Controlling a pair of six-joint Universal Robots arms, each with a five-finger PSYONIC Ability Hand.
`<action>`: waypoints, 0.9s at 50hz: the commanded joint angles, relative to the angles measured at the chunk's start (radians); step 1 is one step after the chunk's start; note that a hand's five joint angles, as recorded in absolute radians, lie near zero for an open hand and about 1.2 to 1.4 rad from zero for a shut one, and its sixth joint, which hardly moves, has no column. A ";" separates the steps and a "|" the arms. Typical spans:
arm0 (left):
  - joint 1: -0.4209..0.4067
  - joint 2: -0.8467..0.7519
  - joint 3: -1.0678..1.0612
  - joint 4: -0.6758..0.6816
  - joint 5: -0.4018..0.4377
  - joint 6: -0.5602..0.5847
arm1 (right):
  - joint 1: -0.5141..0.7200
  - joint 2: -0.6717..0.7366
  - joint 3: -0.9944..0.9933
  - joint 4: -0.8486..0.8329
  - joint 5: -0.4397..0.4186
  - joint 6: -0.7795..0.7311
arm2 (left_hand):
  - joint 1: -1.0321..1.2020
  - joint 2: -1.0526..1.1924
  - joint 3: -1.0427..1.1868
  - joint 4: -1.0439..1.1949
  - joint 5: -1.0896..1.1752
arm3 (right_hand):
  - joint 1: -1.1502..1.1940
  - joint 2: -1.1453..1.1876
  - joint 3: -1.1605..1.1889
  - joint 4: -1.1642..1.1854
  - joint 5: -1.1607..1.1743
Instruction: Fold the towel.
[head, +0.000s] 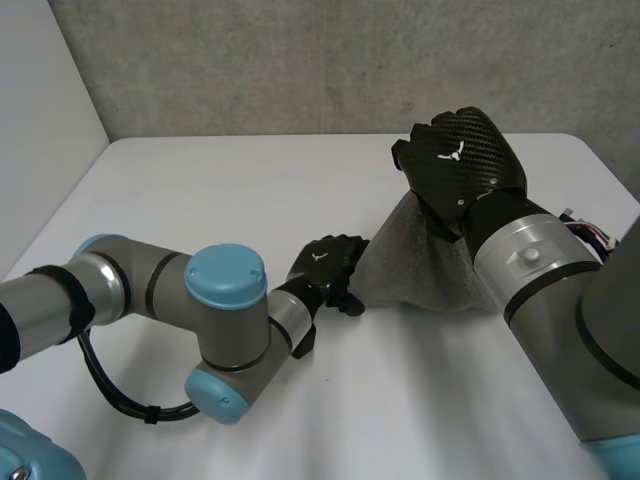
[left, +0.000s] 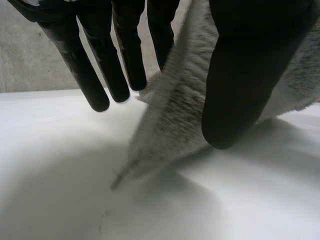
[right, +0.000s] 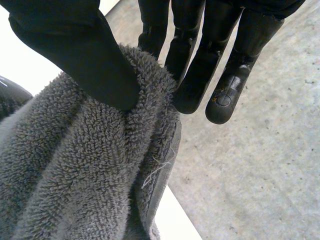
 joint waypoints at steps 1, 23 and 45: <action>0.004 0.017 -0.008 0.061 -0.010 -0.010 | -0.001 -0.035 0.009 0.000 0.000 0.032 | 0.763 0.768 0.767 0.766 0.771 | 0.416 0.216 0.202 0.201 0.232; 0.243 0.563 -0.338 -0.217 -0.074 0.490 | -0.034 0.174 -0.069 0.283 -0.080 -0.049 | 0.763 0.768 0.767 0.766 0.771 | 0.416 0.216 0.202 0.201 0.232; 0.246 0.370 0.126 -0.200 -0.070 0.750 | -0.034 0.541 -0.764 0.258 -0.076 -0.019 | 0.763 0.768 0.767 0.766 0.771 | 0.416 0.216 0.202 0.201 0.232</action>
